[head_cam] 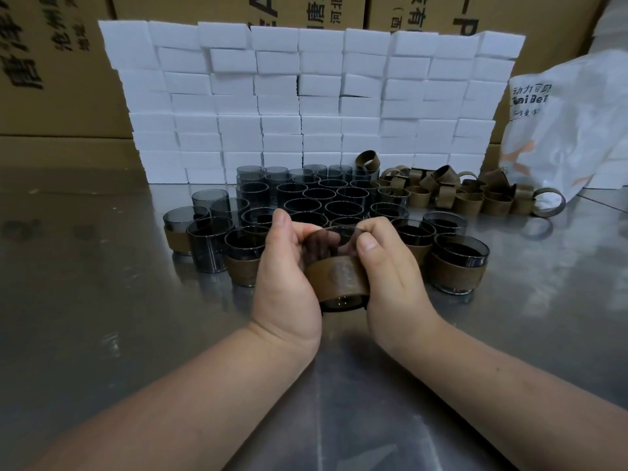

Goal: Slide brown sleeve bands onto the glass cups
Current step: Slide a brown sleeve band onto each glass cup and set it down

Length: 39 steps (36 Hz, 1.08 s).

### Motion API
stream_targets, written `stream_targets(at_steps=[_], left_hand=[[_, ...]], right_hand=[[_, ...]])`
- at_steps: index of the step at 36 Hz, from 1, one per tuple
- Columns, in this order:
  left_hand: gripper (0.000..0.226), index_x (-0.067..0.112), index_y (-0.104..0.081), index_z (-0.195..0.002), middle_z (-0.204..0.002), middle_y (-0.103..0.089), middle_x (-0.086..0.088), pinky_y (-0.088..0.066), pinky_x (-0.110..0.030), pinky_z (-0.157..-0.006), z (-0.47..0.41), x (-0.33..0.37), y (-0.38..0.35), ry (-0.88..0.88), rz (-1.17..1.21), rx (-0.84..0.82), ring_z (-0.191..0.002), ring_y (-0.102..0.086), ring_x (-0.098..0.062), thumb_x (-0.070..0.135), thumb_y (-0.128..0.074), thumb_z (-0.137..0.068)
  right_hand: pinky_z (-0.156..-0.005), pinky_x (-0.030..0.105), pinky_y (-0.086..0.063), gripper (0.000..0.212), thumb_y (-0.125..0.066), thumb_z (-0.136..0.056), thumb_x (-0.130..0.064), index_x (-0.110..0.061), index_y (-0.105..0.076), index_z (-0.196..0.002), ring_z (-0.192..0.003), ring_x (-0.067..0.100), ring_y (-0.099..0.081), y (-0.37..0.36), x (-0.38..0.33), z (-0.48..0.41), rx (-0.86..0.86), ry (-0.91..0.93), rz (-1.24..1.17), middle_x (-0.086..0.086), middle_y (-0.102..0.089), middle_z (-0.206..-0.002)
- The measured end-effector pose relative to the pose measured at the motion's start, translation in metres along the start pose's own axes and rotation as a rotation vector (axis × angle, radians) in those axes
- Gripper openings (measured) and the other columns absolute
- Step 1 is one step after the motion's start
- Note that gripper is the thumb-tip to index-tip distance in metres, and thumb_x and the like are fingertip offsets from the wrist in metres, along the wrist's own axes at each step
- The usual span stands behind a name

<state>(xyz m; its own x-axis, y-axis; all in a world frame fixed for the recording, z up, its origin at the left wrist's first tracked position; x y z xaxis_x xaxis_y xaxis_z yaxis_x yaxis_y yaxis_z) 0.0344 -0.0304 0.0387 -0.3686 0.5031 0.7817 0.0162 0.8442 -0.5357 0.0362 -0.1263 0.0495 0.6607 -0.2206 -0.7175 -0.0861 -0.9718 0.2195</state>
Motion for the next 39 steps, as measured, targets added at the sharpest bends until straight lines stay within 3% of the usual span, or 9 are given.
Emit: stream_targets(at_steps=[6, 11, 14, 23, 27, 32, 39], left_hand=[[0.048, 0.012, -0.05, -0.062, -0.063, -0.053, -0.006, -0.045, -0.036, -0.067, 0.0, 0.003, 0.002, 0.018, -0.012, 0.056, -0.065, -0.051, -0.02, 0.053, -0.033, -0.081], [0.047, 0.015, -0.049, -0.058, -0.065, -0.048, -0.004, -0.042, -0.034, -0.069, 0.001, 0.007, 0.005, -0.005, -0.044, 0.089, -0.068, -0.046, -0.02, 0.059, -0.046, -0.075], [0.046, 0.016, -0.049, -0.055, -0.067, -0.047, -0.006, -0.037, -0.041, -0.076, 0.001, 0.008, 0.006, 0.011, -0.045, 0.097, -0.076, -0.043, -0.025, 0.057, -0.049, -0.076], [0.044, 0.021, -0.047, -0.043, -0.059, -0.041, -0.005, -0.032, -0.037, -0.069, -0.001, 0.009, 0.005, 0.016, -0.041, 0.072, -0.065, -0.037, -0.024, 0.053, -0.04, -0.072], [0.051, 0.021, -0.045, -0.042, -0.054, -0.039, -0.003, -0.032, -0.032, -0.062, 0.0, 0.009, 0.004, 0.003, -0.05, 0.057, -0.058, -0.037, -0.018, 0.052, -0.041, -0.082], [0.044, 0.02, -0.044, -0.039, -0.05, -0.04, 0.0, -0.031, -0.031, -0.058, 0.0, 0.011, 0.004, -0.008, -0.085, 0.033, -0.053, -0.036, -0.016, 0.055, -0.038, -0.065], [0.059, 0.02, -0.043, -0.036, -0.046, -0.037, 0.001, -0.029, -0.03, -0.056, -0.003, 0.01, 0.004, 0.01, -0.128, 0.027, -0.051, -0.034, -0.014, 0.049, -0.032, -0.086]], right_hand=[[-0.063, 0.036, -0.04, 0.026, -0.034, -0.079, -0.05, -0.028, -0.043, -0.07, -0.064, 0.007, -0.046, 0.0, -0.002, 0.0, 0.012, 0.01, -0.01, -0.005, -0.051, -0.068], [-0.061, 0.033, -0.038, 0.031, -0.035, -0.077, -0.051, -0.023, -0.042, -0.066, -0.062, 0.008, -0.045, -0.001, -0.004, 0.0, 0.002, 0.005, 0.008, 0.007, -0.052, -0.066], [-0.058, 0.026, -0.036, 0.033, -0.035, -0.075, -0.051, -0.02, -0.042, -0.065, -0.06, 0.005, -0.043, 0.0, -0.005, 0.001, -0.003, 0.005, 0.011, 0.0, -0.049, -0.063], [-0.057, 0.025, -0.035, 0.047, -0.037, -0.075, -0.051, -0.005, -0.043, -0.065, -0.06, 0.005, -0.042, 0.001, -0.008, 0.002, 0.0, 0.022, -0.012, 0.003, -0.047, -0.062], [-0.057, 0.029, -0.035, 0.048, -0.034, -0.08, -0.051, -0.006, -0.04, -0.064, -0.06, 0.006, -0.041, 0.002, -0.009, 0.003, 0.007, 0.046, -0.019, 0.002, -0.045, -0.063], [-0.056, 0.023, -0.033, 0.044, -0.033, -0.082, -0.049, -0.01, -0.038, -0.062, -0.058, 0.002, -0.039, 0.001, -0.008, 0.003, 0.003, 0.063, -0.015, -0.006, -0.041, -0.061], [-0.055, 0.017, -0.033, 0.038, -0.034, -0.081, -0.049, -0.017, -0.04, -0.063, -0.057, 0.0, -0.039, 0.0, -0.009, 0.005, -0.021, 0.063, -0.037, -0.011, -0.042, -0.06]])
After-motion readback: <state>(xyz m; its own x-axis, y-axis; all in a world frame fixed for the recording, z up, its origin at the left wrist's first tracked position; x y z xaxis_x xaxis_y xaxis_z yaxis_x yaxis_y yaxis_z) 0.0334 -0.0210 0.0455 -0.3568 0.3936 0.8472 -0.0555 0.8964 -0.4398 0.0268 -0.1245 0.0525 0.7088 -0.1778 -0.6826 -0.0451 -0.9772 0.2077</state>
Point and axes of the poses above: each hand's wrist, its own z-axis away from the middle knuckle, its own y-axis out of the back of the hand, x = y × z, the point moved 6 cm from there along -z, towards the middle knuckle
